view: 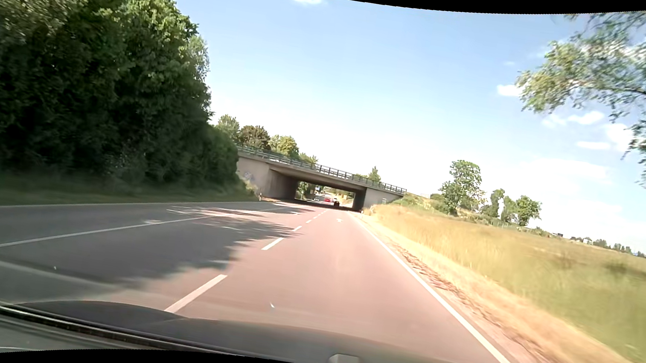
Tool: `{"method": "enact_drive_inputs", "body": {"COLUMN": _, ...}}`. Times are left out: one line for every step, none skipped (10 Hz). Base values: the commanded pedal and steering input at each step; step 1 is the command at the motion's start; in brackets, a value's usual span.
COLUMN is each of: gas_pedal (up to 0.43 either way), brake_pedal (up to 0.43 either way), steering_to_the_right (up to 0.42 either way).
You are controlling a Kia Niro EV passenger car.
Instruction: Follow the waypoints while adhering to traffic rules and regulations
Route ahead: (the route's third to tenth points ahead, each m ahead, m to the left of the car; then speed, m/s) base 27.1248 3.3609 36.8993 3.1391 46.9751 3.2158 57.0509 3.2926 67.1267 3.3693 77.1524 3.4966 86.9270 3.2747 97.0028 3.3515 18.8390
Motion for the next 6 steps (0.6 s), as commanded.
{"method": "enact_drive_inputs", "body": {"gas_pedal": 0.087, "brake_pedal": 0.006, "steering_to_the_right": 0.001}}
{"method": "enact_drive_inputs", "body": {"gas_pedal": 0.087, "brake_pedal": 0.006, "steering_to_the_right": 0.001}}
{"method": "enact_drive_inputs", "body": {"gas_pedal": 0.087, "brake_pedal": 0.006, "steering_to_the_right": 0.001}}
{"method": "enact_drive_inputs", "body": {"gas_pedal": 0.087, "brake_pedal": 0.006, "steering_to_the_right": 0.001}}
{"method": "enact_drive_inputs", "body": {"gas_pedal": 0.087, "brake_pedal": 0.006, "steering_to_the_right": 0.001}}
{"method": "enact_drive_inputs", "body": {"gas_pedal": 0.087, "brake_pedal": 0.006, "steering_to_the_right": 0.001}}
